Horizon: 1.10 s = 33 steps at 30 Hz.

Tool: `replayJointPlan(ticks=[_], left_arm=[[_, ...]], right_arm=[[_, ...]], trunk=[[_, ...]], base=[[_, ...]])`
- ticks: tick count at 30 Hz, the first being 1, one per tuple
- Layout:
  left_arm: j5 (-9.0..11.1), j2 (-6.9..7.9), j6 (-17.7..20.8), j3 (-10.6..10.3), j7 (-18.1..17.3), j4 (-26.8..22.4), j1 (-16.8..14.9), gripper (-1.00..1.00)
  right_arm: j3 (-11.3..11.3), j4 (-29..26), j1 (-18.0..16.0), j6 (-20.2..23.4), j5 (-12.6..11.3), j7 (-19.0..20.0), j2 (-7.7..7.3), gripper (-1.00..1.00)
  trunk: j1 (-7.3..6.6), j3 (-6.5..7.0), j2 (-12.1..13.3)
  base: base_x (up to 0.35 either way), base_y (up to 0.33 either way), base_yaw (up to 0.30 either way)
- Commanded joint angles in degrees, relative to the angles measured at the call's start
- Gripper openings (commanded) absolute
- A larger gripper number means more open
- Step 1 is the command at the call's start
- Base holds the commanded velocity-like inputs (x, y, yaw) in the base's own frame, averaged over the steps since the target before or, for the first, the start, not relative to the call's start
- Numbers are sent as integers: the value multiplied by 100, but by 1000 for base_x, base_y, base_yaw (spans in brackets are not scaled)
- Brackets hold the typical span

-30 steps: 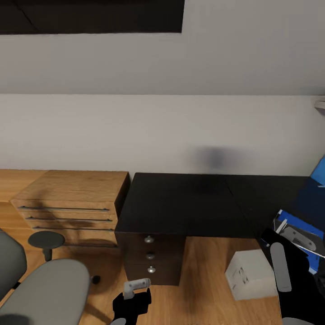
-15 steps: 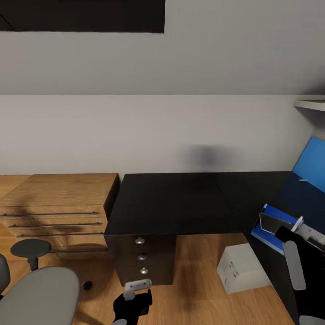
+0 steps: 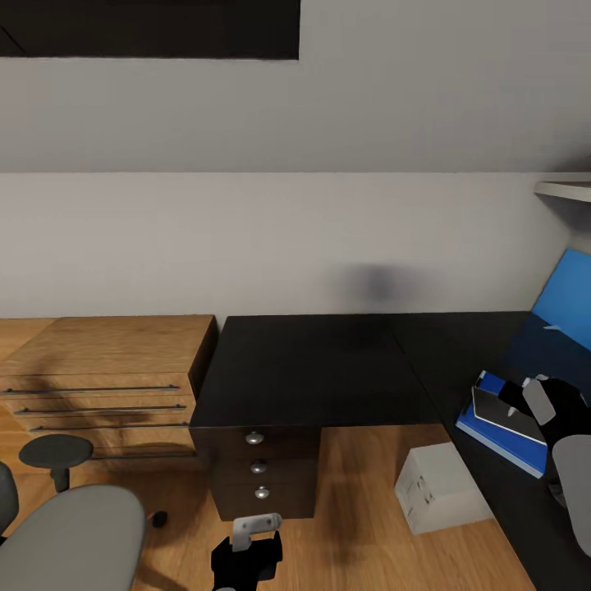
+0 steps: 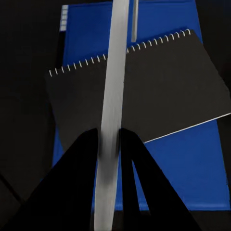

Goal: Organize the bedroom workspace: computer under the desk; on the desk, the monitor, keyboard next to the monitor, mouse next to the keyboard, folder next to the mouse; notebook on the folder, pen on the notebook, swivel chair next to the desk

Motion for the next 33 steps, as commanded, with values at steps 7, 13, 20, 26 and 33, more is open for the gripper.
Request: replayJointPlan(ticks=[7, 13, 20, 26, 33], left_arm=[[23, -10, 23, -96, 26, 117, -7, 100], [16, -14, 19, -149, 15, 188, -7, 100], [5, -2, 15, -149, 17, 193, -7, 100], [7, -18, 18, -212, 43, 193, -7, 100], [5, -21, 15, -335, 45, 193, -8, 100]], right_arm=[[-3, 77, 6, 222, -35, 83, 5, -100], [-3, 100, 28, 190, -1, 94, 11, -100], [-3, 113, 44, 65, 137, 80, 13, -100], [-3, 354, 55, -132, 405, 76, 17, -100], [19, 467, 56, -192, 651, 45, 21, -100]], trunk=[[0, -7, -5], [0, -7, -5], [0, -7, -5], [0, -7, -5], [0, -7, -5]], base=[[0, 0, 0], [0, 0, 0], [190, -53, 0], [105, -38, 0], [99, -101, 0]])
